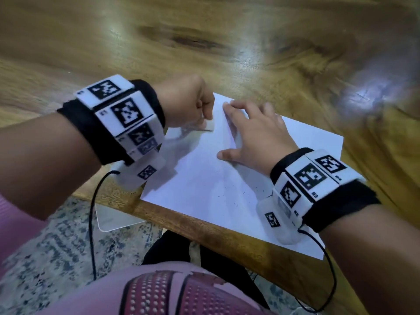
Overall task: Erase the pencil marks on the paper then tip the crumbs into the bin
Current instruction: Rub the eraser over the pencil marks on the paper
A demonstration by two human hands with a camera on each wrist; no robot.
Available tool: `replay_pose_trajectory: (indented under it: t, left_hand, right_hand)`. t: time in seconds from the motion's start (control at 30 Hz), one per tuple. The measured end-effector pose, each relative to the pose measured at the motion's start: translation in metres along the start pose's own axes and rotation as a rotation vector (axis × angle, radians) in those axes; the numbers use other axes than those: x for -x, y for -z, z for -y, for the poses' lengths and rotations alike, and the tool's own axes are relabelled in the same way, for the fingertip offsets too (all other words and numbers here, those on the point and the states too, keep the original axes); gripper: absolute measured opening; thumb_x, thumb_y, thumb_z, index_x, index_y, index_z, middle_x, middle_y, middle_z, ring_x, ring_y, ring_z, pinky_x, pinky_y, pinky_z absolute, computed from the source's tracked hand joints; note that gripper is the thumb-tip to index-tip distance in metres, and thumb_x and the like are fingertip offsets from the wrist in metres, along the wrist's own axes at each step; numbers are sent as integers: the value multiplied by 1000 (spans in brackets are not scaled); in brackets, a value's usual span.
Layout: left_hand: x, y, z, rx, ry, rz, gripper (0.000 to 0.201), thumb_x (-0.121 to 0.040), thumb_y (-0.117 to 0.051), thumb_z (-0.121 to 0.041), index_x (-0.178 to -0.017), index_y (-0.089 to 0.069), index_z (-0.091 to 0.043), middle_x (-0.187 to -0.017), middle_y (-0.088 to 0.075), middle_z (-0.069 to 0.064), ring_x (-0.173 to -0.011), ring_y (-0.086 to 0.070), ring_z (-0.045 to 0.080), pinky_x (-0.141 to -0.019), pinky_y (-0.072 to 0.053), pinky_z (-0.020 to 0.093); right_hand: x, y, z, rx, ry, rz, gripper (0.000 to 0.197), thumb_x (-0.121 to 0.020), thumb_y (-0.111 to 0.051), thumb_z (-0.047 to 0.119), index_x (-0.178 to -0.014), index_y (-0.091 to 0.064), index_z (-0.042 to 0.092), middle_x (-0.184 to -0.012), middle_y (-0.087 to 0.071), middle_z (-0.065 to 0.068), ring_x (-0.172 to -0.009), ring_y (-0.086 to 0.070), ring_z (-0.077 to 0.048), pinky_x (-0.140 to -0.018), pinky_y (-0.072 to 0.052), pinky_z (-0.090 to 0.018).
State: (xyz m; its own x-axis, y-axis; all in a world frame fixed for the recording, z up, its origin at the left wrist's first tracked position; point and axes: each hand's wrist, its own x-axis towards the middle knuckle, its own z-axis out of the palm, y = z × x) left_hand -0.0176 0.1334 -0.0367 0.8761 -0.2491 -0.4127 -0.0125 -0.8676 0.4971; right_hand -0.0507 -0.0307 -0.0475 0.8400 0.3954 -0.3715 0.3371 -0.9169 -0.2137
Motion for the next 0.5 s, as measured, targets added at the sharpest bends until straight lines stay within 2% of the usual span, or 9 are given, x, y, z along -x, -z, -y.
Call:
replay_pose_trajectory:
  t: [0.03, 0.13, 0.2, 0.27, 0.33, 0.4, 0.43, 0.5]
  left_hand:
    - [0, 1, 0, 9, 3, 7, 10, -74, -69, -7, -81, -68, -14, -61, -56, -6, -61, -50, 14, -63, -39, 22]
    - [-13, 8, -6, 23, -9, -162, 14, -73, -69, -9, -87, -69, -10, -69, -59, 3, -65, -49, 16, -56, -34, 21]
    - [-19, 12, -12, -31, -19, -218, 16, -74, -68, -9, -90, -69, -9, -76, -57, 4, -72, -49, 17, -57, -31, 23]
    - [-18, 11, -10, -61, -32, -185, 13, -75, -67, -8, -88, -69, -8, -73, -55, 4, -72, -48, 18, -60, -31, 23]
    - [-7, 7, -4, -47, -35, -79, 7, -74, -68, -6, -81, -67, -9, -62, -54, 2, -62, -47, 19, -54, -33, 23]
    - [4, 3, 0, -61, -40, 34, 8, -73, -69, -6, -75, -66, -13, -60, -56, -2, -59, -50, 17, -57, -37, 22]
    - [5, 2, 1, -72, -44, 48, 9, -73, -69, -6, -75, -66, -14, -63, -58, 0, -62, -51, 18, -60, -39, 24]
    - [1, 4, -2, -69, -53, -21, 9, -73, -69, -7, -80, -69, -12, -70, -60, 3, -69, -53, 20, -61, -38, 24]
  right_hand:
    - [0, 0, 0, 5, 4, -3, 92, -73, -64, 56, -146, -16, 29, -148, -19, 13, -127, -18, -22, -103, -21, -35]
    - [0, -1, -1, 12, 10, -10, 92, -73, -64, 57, -146, -16, 28, -147, -20, 12, -126, -20, -23, -103, -22, -34]
    - [-1, -1, -1, 14, 8, -12, 92, -73, -64, 57, -146, -16, 28, -146, -20, 12, -126, -20, -23, -102, -22, -34]
    - [-1, -1, -1, 8, 7, -12, 92, -73, -64, 57, -146, -16, 29, -146, -20, 13, -126, -20, -22, -102, -22, -34]
    - [-1, -1, -1, -2, 2, -12, 92, -72, -65, 57, -146, -16, 29, -146, -20, 13, -126, -20, -22, -102, -22, -33]
    - [-1, -1, -1, -3, 1, -8, 93, -72, -64, 57, -146, -15, 29, -146, -19, 13, -126, -20, -22, -102, -21, -33]
    - [-1, -1, -2, 3, 2, -7, 93, -73, -64, 57, -146, -15, 29, -146, -19, 13, -125, -20, -22, -102, -21, -33]
    - [-1, -2, -2, 11, 4, -9, 93, -73, -64, 58, -146, -15, 29, -146, -19, 13, -125, -20, -23, -102, -22, -33]
